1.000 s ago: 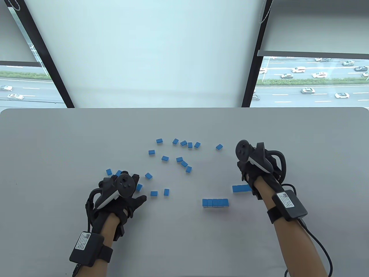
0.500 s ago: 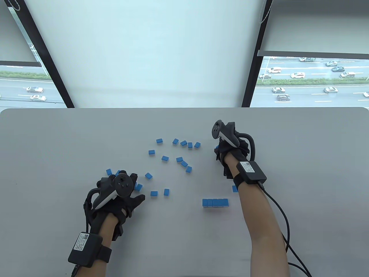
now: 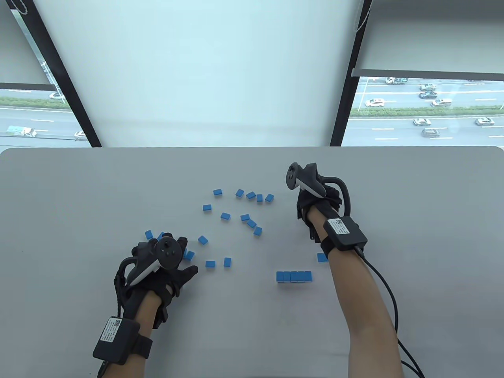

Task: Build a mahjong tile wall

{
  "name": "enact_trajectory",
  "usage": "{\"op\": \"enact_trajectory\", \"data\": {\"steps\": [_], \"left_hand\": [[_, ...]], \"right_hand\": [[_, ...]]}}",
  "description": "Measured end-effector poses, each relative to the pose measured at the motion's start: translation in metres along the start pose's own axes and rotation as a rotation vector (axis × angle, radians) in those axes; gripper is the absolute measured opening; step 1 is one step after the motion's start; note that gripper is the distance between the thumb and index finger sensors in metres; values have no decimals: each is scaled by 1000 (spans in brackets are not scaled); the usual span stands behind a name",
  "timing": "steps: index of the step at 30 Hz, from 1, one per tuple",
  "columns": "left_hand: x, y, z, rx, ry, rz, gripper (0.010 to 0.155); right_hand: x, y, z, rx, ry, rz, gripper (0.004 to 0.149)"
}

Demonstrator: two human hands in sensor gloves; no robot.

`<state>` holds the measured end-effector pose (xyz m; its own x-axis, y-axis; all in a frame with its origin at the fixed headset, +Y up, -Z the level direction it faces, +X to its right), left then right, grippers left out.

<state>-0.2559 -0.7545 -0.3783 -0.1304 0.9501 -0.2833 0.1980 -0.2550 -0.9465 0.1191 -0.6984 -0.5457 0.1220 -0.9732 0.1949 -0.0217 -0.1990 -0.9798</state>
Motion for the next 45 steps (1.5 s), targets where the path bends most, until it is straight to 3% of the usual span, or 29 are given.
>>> {"op": "enact_trajectory", "data": {"steps": [6, 10, 16, 21, 25, 29, 36, 45], "left_hand": [[1, -1, -3, -19, -13, -3, 86], [0, -1, -5, -32, -18, 3, 86], [0, 0, -14, -55, -9, 8, 86], [-2, 2, -17, -62, 0, 15, 86], [-3, 3, -17, -58, -2, 23, 86], [-4, 2, -15, -49, -7, 29, 86], [-6, 2, -15, -38, -4, 38, 86], [-6, 1, -15, -38, 2, 43, 86]], "right_hand": [[-31, -57, 8, -101, -12, 148, 59], [-36, -93, 12, -134, -41, 220, 59], [-18, -143, 27, -184, -35, 352, 57], [5, -168, 36, -226, 2, 444, 56], [21, -173, 39, -229, 33, 474, 55], [44, -166, 35, -265, 96, 367, 55], [72, -152, 39, -256, 9, 243, 54], [77, -148, 37, -261, -37, 214, 54]]}}
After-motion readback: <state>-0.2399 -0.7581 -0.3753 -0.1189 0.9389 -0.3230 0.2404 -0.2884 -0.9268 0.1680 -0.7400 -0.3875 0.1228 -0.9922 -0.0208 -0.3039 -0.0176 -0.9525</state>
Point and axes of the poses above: the tracker on the back of each hand, its own z axis roughly to the little-finger side, its own y axis roughly from the wrist to the fingertips, x = y × z, the point moved 1 cm from there along y, roughly from the wrist to the fingertips, and after that the axes turned 8 degrees about -x, right-handed, at the moved point
